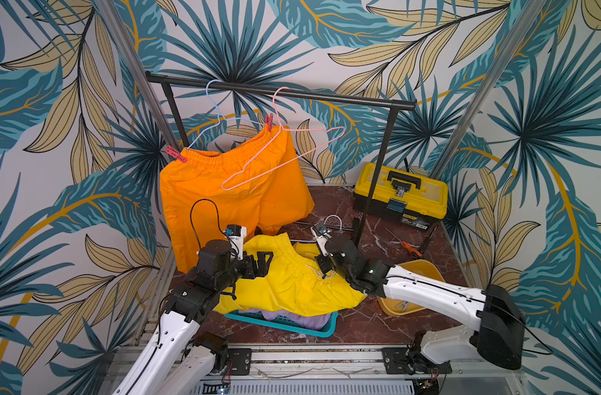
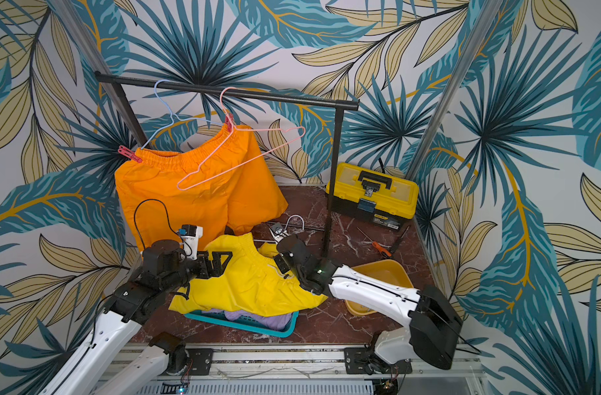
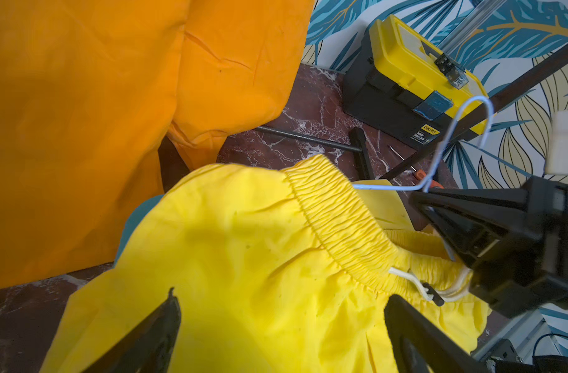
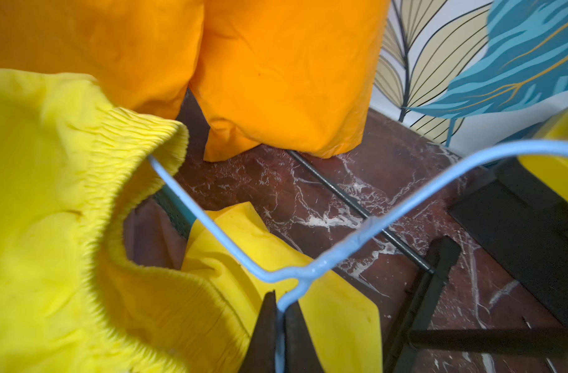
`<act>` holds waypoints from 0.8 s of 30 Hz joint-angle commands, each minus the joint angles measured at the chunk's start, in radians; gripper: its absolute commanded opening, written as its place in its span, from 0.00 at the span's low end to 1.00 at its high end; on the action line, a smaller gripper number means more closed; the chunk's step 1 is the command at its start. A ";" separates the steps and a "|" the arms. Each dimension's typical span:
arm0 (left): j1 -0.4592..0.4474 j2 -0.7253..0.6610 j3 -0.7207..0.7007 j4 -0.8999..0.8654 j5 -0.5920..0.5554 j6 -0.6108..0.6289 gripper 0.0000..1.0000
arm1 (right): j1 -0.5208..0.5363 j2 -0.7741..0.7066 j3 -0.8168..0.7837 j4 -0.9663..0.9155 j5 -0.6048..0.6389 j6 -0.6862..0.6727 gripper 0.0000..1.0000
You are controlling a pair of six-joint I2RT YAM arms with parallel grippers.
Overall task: Remove the clothespins securing shorts to the hanger
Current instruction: Pick up the hanger from the basket.
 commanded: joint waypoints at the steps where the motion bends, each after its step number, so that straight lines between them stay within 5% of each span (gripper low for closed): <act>1: 0.006 -0.039 0.053 -0.037 -0.061 0.002 0.99 | 0.001 -0.108 -0.097 0.145 0.055 0.014 0.00; 12: 0.007 0.004 0.136 -0.145 -0.265 0.029 1.00 | 0.002 -0.439 -0.363 0.292 -0.144 -0.044 0.00; 18: 0.007 0.112 0.222 -0.149 -0.085 0.158 1.00 | 0.002 -0.616 -0.432 0.254 -0.339 -0.104 0.00; 24: 0.008 0.145 0.321 -0.145 0.099 0.195 1.00 | 0.002 -0.690 -0.451 0.191 -0.360 -0.122 0.00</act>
